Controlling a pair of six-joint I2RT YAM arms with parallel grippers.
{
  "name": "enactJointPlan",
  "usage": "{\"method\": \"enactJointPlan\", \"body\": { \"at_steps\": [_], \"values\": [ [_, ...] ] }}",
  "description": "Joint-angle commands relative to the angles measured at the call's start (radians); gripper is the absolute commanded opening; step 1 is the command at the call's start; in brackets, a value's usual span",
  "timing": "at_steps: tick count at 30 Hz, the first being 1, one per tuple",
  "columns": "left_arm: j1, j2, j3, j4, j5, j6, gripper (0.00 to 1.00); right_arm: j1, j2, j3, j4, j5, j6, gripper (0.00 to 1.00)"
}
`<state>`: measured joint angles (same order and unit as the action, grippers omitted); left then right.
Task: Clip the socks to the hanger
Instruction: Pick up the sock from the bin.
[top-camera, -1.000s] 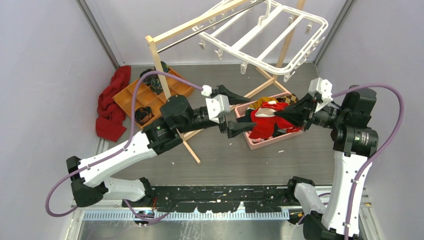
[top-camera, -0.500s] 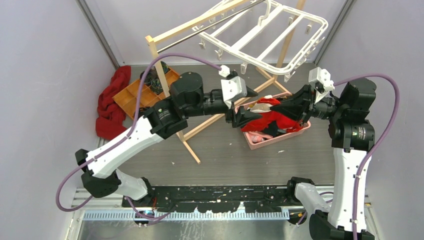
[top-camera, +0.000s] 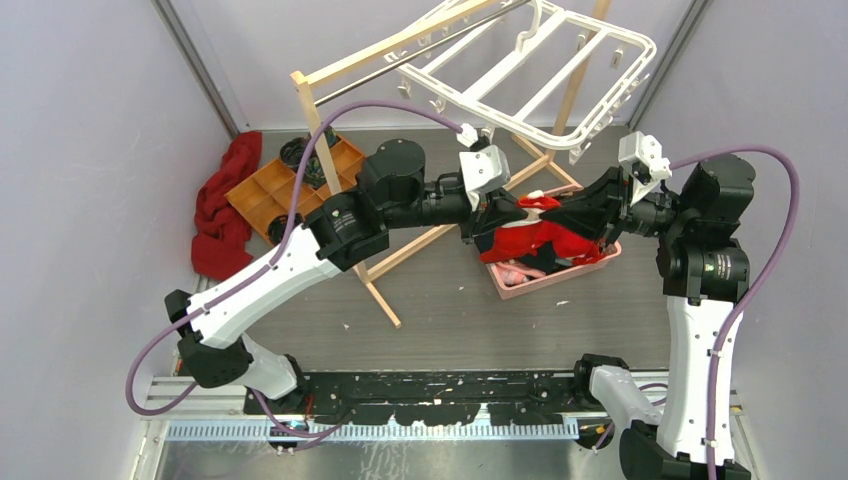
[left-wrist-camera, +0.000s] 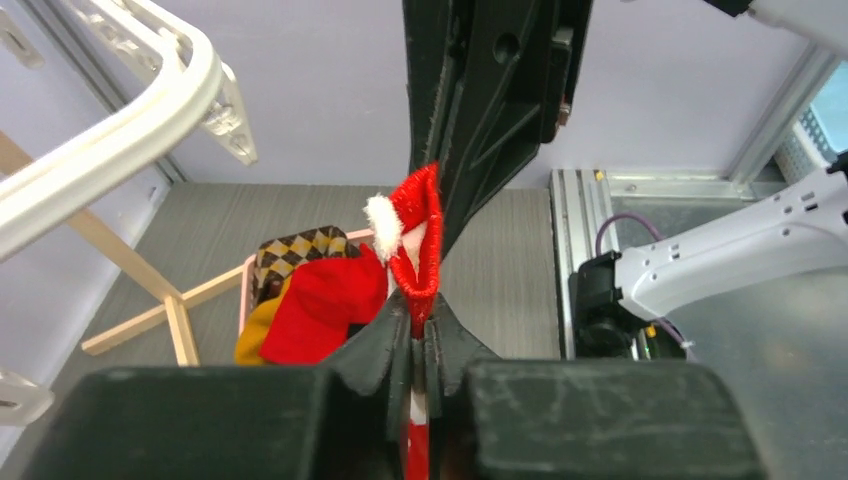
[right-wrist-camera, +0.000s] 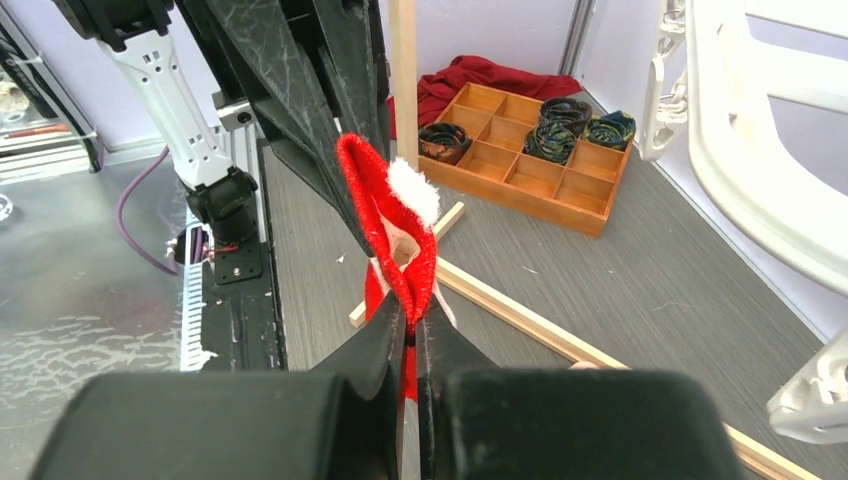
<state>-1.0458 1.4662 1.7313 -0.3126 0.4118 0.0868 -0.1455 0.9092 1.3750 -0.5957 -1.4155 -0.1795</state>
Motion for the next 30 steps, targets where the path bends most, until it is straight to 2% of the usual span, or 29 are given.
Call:
{"method": "enactJointPlan", "body": {
  "at_steps": [1,3,5,7,10,12,18,20,30],
  "values": [
    [0.003,-0.005,0.043,0.089,-0.032,-0.075,0.01,0.006,-0.014,0.042,0.044,-0.022,0.023,0.05],
    [0.003,-0.011,0.041,0.108,-0.040,-0.082,0.00,0.007,-0.016,0.049,0.052,-0.022,0.033,0.07],
    [0.006,-0.025,0.027,0.143,-0.060,-0.130,0.00,0.011,-0.012,0.065,0.087,-0.006,0.072,0.27],
    [0.014,-0.047,0.004,0.203,-0.079,-0.161,0.00,0.021,-0.014,0.070,0.192,0.034,0.184,0.54],
    [0.050,-0.072,-0.002,0.286,-0.088,-0.247,0.00,0.037,-0.020,0.023,0.606,0.115,0.539,0.83],
    [0.076,-0.076,0.015,0.307,-0.088,-0.290,0.00,0.041,-0.001,-0.002,0.936,0.175,0.789,0.93],
    [0.128,-0.062,0.086,0.416,-0.078,-0.362,0.00,0.041,0.173,0.111,1.483,0.340,1.319,0.95],
    [0.142,-0.054,0.103,0.449,-0.073,-0.394,0.00,0.041,0.208,0.135,1.582,0.390,1.433,0.95],
    [0.152,0.009,0.199,0.523,-0.005,-0.499,0.00,0.087,0.254,0.153,1.603,0.436,1.433,0.94]
  ]
}}
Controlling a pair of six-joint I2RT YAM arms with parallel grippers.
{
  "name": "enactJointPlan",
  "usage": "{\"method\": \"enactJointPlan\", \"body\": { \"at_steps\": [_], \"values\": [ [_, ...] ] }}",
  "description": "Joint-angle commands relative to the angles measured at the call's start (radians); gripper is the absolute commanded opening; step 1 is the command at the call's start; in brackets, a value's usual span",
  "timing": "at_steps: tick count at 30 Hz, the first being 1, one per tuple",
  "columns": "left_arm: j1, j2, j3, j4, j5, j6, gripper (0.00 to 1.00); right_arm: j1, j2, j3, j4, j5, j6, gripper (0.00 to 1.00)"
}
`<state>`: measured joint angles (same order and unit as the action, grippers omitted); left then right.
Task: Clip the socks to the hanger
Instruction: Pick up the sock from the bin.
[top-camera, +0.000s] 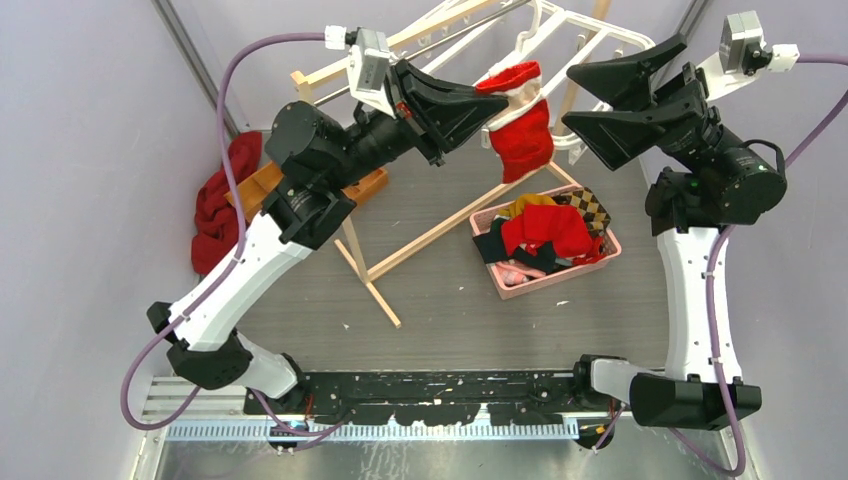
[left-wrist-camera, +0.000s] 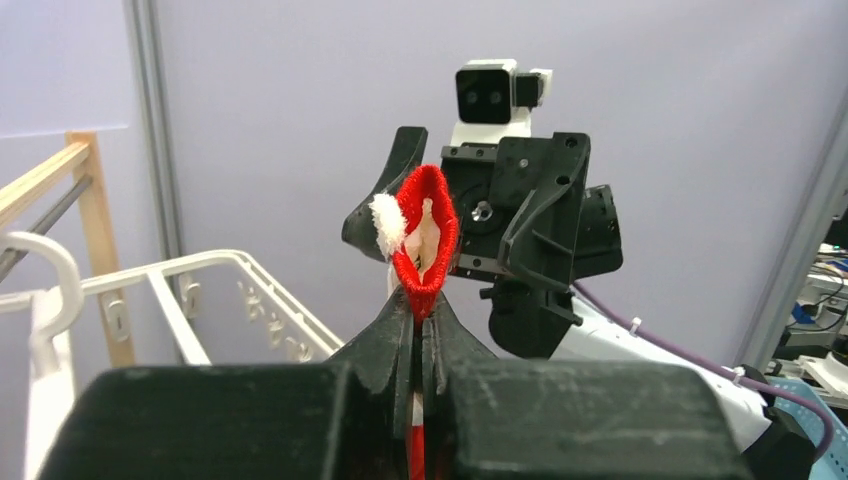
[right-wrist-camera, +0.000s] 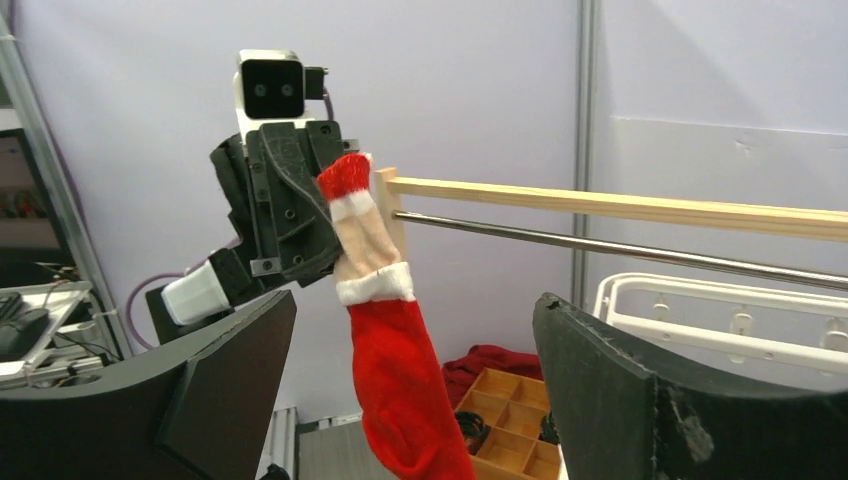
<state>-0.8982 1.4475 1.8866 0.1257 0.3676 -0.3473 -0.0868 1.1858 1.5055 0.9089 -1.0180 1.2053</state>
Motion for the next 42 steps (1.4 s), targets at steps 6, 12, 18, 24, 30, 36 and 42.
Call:
{"method": "enactJointPlan", "body": {
  "at_steps": [6,12,18,24,30,36,42],
  "values": [
    [0.004,0.062,0.057,0.115,0.063,-0.117,0.00,0.073,-0.010,0.037,0.092,0.039,0.039,0.92],
    [0.004,0.090,0.060,0.159,0.082,-0.170,0.00,0.120,0.003,0.042,0.068,0.031,0.019,0.84],
    [0.004,0.093,0.057,0.175,0.085,-0.178,0.00,0.131,0.001,0.025,0.050,0.026,-0.004,0.66],
    [0.004,0.092,0.049,0.188,0.087,-0.187,0.00,0.131,-0.004,0.016,0.041,0.028,-0.019,0.44],
    [0.004,0.100,0.048,0.206,0.091,-0.202,0.00,0.136,-0.005,0.011,0.016,0.029,-0.054,0.44],
    [0.002,0.108,0.049,0.219,0.102,-0.222,0.00,0.141,-0.005,0.011,0.002,0.029,-0.072,0.30],
    [0.002,0.107,0.037,0.223,0.105,-0.227,0.00,0.142,-0.009,0.013,0.033,0.024,-0.060,0.02]
  ]
}}
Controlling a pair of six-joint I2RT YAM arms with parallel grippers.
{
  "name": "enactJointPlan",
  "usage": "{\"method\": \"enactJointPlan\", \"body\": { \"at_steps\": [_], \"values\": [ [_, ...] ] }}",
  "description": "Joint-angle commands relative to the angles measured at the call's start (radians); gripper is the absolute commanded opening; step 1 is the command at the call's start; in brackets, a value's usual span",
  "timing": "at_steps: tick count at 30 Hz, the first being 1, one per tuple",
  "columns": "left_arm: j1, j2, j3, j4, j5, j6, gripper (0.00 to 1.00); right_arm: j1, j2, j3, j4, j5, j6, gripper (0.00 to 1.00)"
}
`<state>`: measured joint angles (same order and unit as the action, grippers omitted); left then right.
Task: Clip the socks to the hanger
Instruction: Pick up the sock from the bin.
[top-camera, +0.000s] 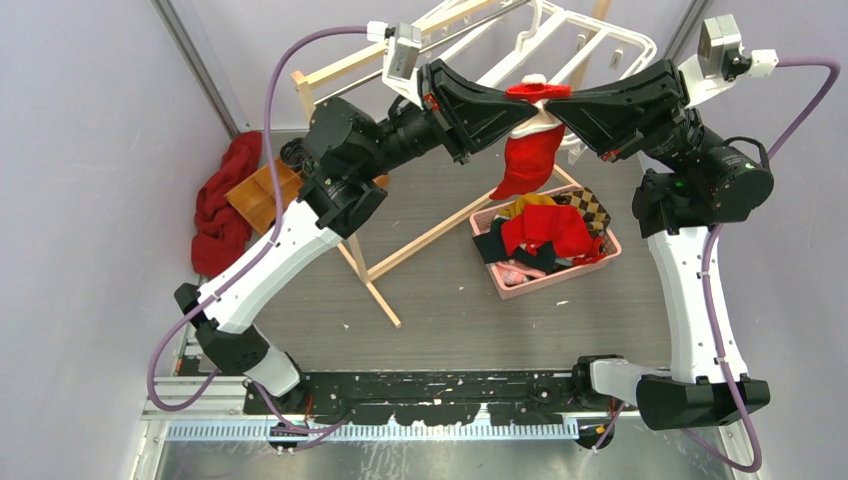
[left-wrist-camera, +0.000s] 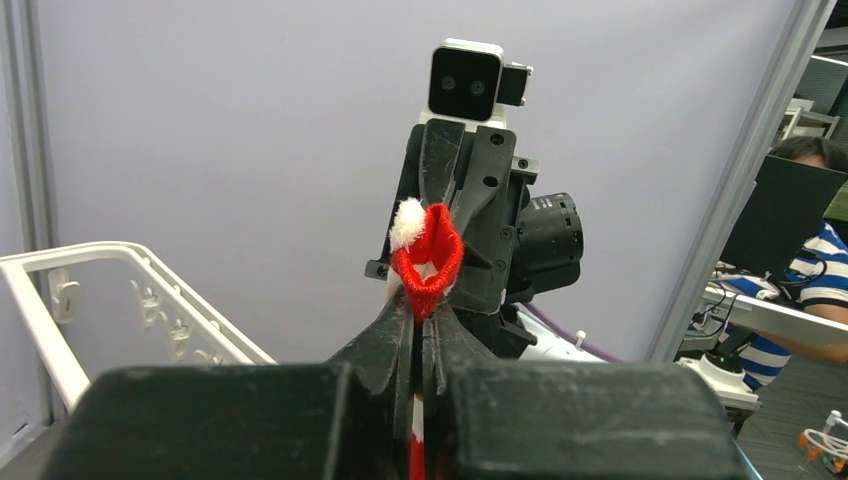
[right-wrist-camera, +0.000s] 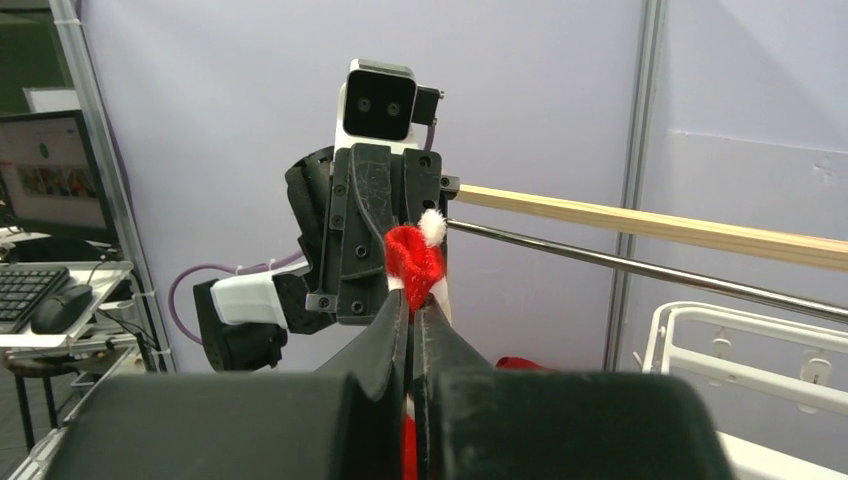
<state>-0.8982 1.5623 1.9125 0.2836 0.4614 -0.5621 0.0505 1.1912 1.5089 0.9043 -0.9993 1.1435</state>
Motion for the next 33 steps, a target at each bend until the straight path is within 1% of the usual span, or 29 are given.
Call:
{"method": "enactJointPlan", "body": {
  "at_steps": [1,3,4,5,6,8,10,12,14,15,16,17,18,19,22,25,28,31,33],
  "values": [
    [0.002,-0.009,0.006,0.063,0.009,-0.010,0.00,0.006,-0.017,0.009,0.045,0.001,0.005,0.01],
    [0.002,-0.022,-0.014,0.051,0.002,0.003,0.02,0.003,-0.027,0.002,0.047,-0.012,0.006,0.01],
    [0.002,-0.031,-0.028,0.040,-0.001,0.019,0.08,0.000,-0.032,-0.002,0.047,-0.022,0.007,0.01],
    [0.002,-0.045,-0.050,0.031,-0.003,0.036,0.21,-0.005,-0.041,-0.009,0.048,-0.041,0.007,0.01],
    [0.002,-0.063,-0.078,0.021,-0.004,0.062,0.31,-0.011,-0.050,-0.017,0.048,-0.064,0.007,0.01],
    [0.002,-0.123,-0.153,-0.013,-0.027,0.116,0.45,-0.018,-0.080,-0.049,0.048,-0.117,0.007,0.01],
    [0.002,-0.184,-0.238,-0.052,-0.044,0.168,0.56,-0.020,-0.126,-0.110,0.023,-0.173,-0.019,0.01],
    [0.002,-0.246,-0.324,-0.081,-0.062,0.212,0.65,-0.023,-0.191,-0.201,-0.080,-0.222,-0.088,0.01],
    [0.002,-0.306,-0.403,-0.108,-0.078,0.248,0.72,-0.032,-0.274,-0.275,-0.270,-0.255,-0.238,0.01],
    [0.002,-0.330,-0.437,-0.122,-0.088,0.269,0.74,-0.036,-0.323,-0.298,-0.425,-0.264,-0.365,0.01],
    [0.002,-0.353,-0.466,-0.141,-0.090,0.291,0.76,-0.037,-0.366,-0.300,-0.658,-0.262,-0.524,0.01],
    [0.002,-0.371,-0.493,-0.154,-0.100,0.308,0.77,-0.037,-0.422,-0.282,-0.926,-0.243,-0.754,0.01],
    [0.002,-0.388,-0.516,-0.163,-0.107,0.324,0.78,-0.037,-0.451,-0.254,-1.194,-0.203,-1.023,0.01],
    [0.002,-0.401,-0.539,-0.169,-0.111,0.339,0.78,-0.053,-0.469,-0.248,-1.324,-0.185,-1.109,0.01],
    [0.002,-0.425,-0.608,-0.155,-0.121,0.373,0.80,-0.132,-0.520,-0.306,-1.418,-0.182,-1.148,0.01],
    [0.002,-0.407,-0.639,-0.094,-0.117,0.359,0.79,-0.170,-0.554,-0.369,-1.466,-0.177,-1.173,0.01],
    [-0.030,-0.356,-0.623,-0.042,-0.138,0.348,0.78,-0.205,-0.576,-0.415,-1.519,-0.145,-1.213,0.01],
    [-0.090,-0.298,-0.571,-0.066,-0.226,0.384,0.79,-0.247,-0.564,-0.434,-1.561,-0.143,-1.252,0.01],
    [-0.114,-0.263,-0.542,-0.073,-0.258,0.378,0.78,-0.277,-0.552,-0.444,-1.578,-0.168,-1.266,0.01]
  ]
}}
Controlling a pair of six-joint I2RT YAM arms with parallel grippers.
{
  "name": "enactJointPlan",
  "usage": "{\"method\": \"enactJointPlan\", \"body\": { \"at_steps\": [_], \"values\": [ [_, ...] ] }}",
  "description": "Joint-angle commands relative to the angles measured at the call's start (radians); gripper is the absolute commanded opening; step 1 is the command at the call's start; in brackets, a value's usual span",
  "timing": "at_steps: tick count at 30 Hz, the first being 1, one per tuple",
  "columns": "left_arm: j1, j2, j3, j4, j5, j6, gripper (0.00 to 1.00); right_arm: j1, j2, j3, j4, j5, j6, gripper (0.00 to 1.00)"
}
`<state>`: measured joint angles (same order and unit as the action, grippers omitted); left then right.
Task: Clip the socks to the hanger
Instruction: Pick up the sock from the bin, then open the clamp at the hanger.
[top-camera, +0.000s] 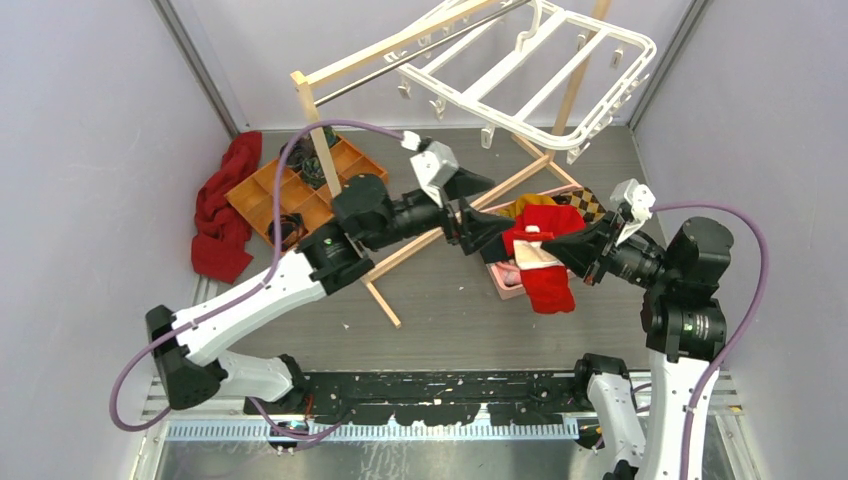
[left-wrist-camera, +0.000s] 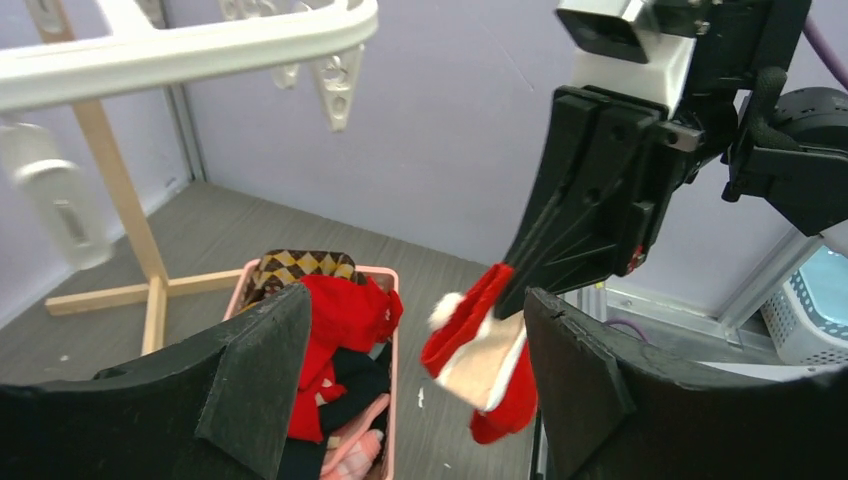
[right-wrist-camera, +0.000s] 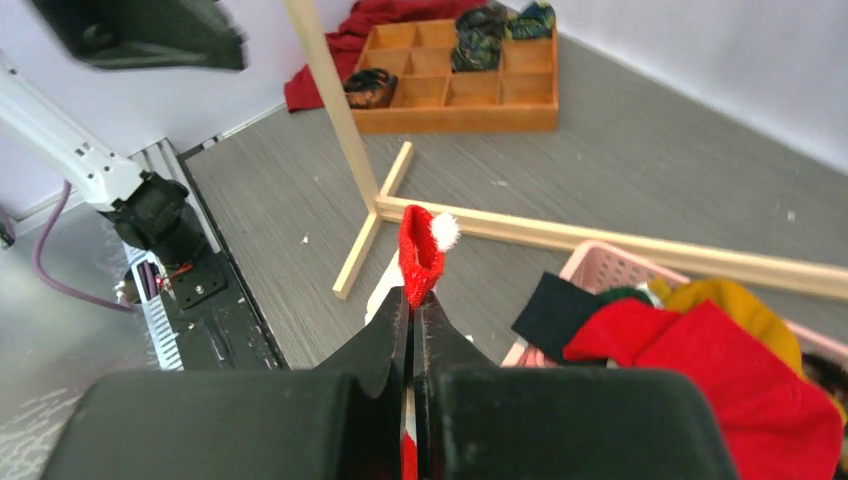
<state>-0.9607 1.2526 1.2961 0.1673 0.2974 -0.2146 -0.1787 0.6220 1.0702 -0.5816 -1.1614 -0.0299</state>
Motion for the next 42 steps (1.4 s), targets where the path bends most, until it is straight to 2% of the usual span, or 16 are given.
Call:
{"method": "enactJointPlan", "body": {
  "at_steps": [1,5,7,14,19,24,29,35,42],
  "values": [
    [-0.060,0.059,0.083,0.047,-0.115,0.025,0.78,-0.078,0.028,-0.010,-0.102,-0.025,-0.111,0.01],
    [-0.085,0.096,0.110,0.059,-0.176,-0.006,0.79,-0.176,0.059,-0.029,-0.115,-0.098,-0.155,0.01],
    [-0.099,0.117,0.134,0.056,-0.209,-0.012,0.79,-0.179,0.068,-0.040,-0.100,-0.083,-0.173,0.01],
    [-0.151,0.202,0.239,0.019,-0.357,-0.046,0.79,-0.200,0.119,-0.105,0.110,-0.107,-0.090,0.01],
    [-0.170,0.269,0.319,-0.045,-0.440,-0.062,0.80,-0.211,0.145,-0.130,0.173,-0.110,-0.081,0.01],
    [-0.217,0.342,0.389,-0.056,-0.545,0.011,0.82,-0.211,0.169,-0.170,0.300,-0.111,0.001,0.01],
    [-0.250,0.384,0.351,0.064,-0.660,0.102,0.84,-0.207,0.161,-0.222,0.434,-0.101,0.094,0.01],
    [-0.250,0.451,0.349,0.266,-0.652,0.209,0.85,-0.193,0.154,-0.244,0.493,-0.073,0.127,0.01],
    [-0.250,0.534,0.427,0.324,-0.725,0.289,0.79,-0.190,0.151,-0.260,0.561,-0.051,0.187,0.01]
  ]
}}
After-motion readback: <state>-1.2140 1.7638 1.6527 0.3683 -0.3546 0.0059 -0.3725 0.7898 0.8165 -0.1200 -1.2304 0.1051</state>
